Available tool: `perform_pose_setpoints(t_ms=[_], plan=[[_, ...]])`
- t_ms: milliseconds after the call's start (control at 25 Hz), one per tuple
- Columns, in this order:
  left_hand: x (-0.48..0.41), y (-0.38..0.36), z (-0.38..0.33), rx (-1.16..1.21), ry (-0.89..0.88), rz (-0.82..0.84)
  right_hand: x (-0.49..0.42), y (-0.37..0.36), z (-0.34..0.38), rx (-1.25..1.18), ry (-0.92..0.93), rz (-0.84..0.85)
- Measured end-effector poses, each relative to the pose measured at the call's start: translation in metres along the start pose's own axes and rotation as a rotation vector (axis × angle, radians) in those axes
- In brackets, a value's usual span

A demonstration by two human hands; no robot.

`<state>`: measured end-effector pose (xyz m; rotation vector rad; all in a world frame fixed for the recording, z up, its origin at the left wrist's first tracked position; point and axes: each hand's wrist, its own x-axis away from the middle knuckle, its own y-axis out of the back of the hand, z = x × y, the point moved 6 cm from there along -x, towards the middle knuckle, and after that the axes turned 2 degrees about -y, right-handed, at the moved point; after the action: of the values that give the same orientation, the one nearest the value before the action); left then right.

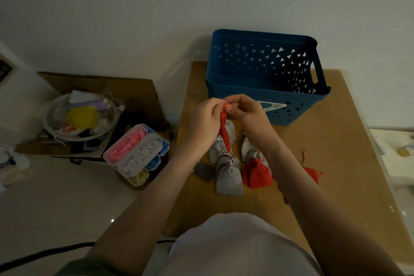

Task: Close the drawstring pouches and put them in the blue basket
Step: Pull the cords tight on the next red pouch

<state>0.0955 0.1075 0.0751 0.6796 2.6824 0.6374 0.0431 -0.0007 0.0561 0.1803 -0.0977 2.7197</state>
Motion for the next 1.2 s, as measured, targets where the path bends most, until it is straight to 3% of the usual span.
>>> perform_pose_setpoints(t_ms=[280, 520, 680, 1040, 1200], plan=[[0.003, 0.001, -0.002, -0.059, -0.088, -0.041, 0.0, 0.003, 0.001, 0.164, 0.018, -0.098], [0.001, -0.005, 0.012, 0.075, 0.236, -0.063, 0.003, 0.002, 0.014, 0.385, 0.198, -0.174], [-0.001, -0.012, 0.022, 0.402, 0.508, 0.095, 0.005, 0.001, 0.019, 0.541, 0.348, -0.132], [-0.002, -0.015, 0.024, 0.768, 0.732, 0.375, 0.007, 0.0, 0.031, 0.65, 0.5, -0.006], [-0.006, -0.014, 0.021, 0.779, 0.688, 0.339, 0.003, 0.002, 0.035, 0.481, 0.327, -0.019]])
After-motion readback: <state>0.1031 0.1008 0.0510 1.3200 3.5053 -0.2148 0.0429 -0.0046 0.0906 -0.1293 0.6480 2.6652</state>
